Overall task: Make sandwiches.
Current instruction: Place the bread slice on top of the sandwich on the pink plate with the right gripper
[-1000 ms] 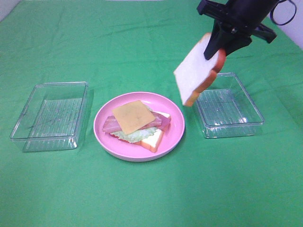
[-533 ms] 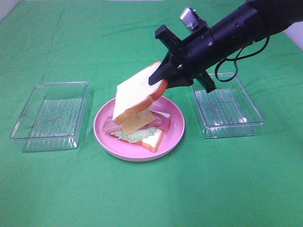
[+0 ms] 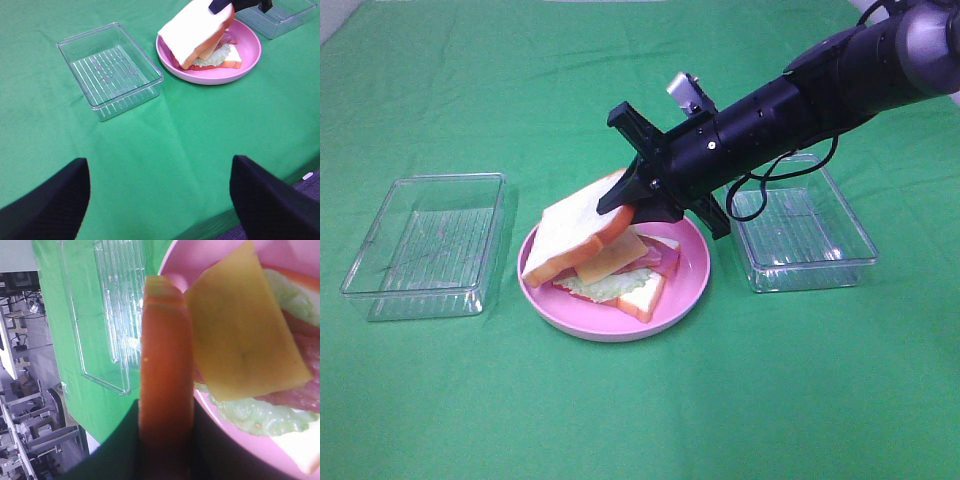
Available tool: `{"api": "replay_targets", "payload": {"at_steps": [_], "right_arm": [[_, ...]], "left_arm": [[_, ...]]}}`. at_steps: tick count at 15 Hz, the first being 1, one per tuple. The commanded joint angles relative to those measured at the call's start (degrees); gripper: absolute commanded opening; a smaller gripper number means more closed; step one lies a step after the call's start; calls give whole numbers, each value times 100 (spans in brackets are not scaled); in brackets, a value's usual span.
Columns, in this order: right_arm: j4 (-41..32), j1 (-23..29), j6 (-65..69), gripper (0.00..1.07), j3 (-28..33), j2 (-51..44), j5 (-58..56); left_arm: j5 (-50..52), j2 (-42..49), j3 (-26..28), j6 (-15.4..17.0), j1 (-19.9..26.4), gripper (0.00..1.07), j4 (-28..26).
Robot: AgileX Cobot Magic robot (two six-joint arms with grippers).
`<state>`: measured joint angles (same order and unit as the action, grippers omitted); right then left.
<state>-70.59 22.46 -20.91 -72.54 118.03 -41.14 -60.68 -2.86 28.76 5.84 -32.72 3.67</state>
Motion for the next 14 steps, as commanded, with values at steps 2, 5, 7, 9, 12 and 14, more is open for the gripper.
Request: {"api": "replay_targets", "payload": {"at_steps": [2, 5, 7, 9, 12, 14], "right_arm": [[407, 34, 344, 0, 23, 0, 132], [607, 34, 350, 35, 23, 0, 132], [716, 34, 344, 63, 23, 0, 103], [1083, 34, 327, 78, 23, -23, -29], [2000, 29, 636, 78, 11, -115, -252], [2825, 29, 1066, 78, 11, -275, -264]], "left_arm": [[57, 29, 6, 6, -17, 74, 0], [57, 29, 6, 6, -17, 74, 0], [57, 29, 6, 6, -17, 74, 0], [57, 29, 6, 6, -17, 74, 0], [57, 29, 6, 6, -17, 74, -6], [57, 29, 6, 6, -17, 74, -6]]}}
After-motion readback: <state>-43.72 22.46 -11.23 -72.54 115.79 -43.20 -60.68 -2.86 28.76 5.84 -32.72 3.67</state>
